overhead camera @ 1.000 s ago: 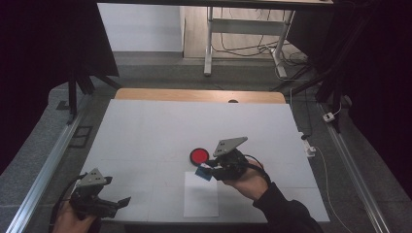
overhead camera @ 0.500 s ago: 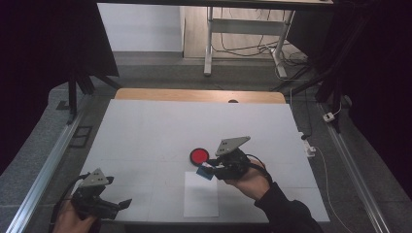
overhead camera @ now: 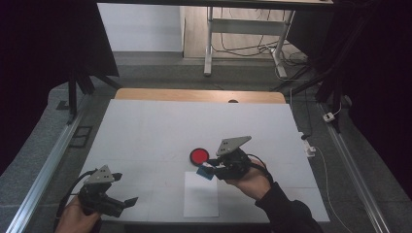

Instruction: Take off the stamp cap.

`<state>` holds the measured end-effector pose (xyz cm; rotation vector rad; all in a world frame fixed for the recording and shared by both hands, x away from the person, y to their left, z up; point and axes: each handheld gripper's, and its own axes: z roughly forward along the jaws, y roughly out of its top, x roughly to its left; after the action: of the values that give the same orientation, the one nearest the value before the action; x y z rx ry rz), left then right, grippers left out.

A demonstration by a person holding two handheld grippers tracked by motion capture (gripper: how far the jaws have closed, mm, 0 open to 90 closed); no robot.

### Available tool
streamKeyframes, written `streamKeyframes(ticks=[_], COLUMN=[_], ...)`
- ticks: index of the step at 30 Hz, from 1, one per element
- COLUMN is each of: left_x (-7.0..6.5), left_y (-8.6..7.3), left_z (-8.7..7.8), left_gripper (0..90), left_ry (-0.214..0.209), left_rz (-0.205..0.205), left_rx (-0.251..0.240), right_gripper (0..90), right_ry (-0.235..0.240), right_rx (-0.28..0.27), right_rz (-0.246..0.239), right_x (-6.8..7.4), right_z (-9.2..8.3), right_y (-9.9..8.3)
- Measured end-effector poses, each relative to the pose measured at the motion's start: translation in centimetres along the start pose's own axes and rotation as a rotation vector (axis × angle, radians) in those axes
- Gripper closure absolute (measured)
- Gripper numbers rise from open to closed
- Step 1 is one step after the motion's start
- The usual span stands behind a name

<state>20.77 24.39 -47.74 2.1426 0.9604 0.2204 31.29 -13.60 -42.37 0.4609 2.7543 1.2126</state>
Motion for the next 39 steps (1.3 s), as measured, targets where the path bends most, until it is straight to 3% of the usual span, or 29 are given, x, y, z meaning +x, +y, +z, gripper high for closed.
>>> streamKeyframes(ticks=[5, 9, 14, 39], left_x=[0.0, 0.1, 0.2, -0.4], left_y=[0.6, 1.1, 1.8, 6.9], left_z=[0.6, 1.3, 1.7, 5.8], left_gripper=[0.0, 0.0, 0.0, 0.0], left_ry=[0.002, 0.004, -0.021, -0.069], left_rz=[0.021, 0.035, 0.036, 0.122], left_rx=[-0.011, 0.026, -0.004, -0.01], right_gripper=[70.1, 70.1, 70.1, 70.1], right_ry=[0.006, 0.012, 0.018, 0.027], right_rx=[-0.001, -0.005, -0.013, -0.026], right_rz=[-0.006, -0.007, 0.0, -0.021], right_x=[0.0, -0.1, -0.1, 0.1], right_z=[0.0, -0.2, -0.4, -0.6], right_y=[0.0, 0.1, 0.2, 0.8])
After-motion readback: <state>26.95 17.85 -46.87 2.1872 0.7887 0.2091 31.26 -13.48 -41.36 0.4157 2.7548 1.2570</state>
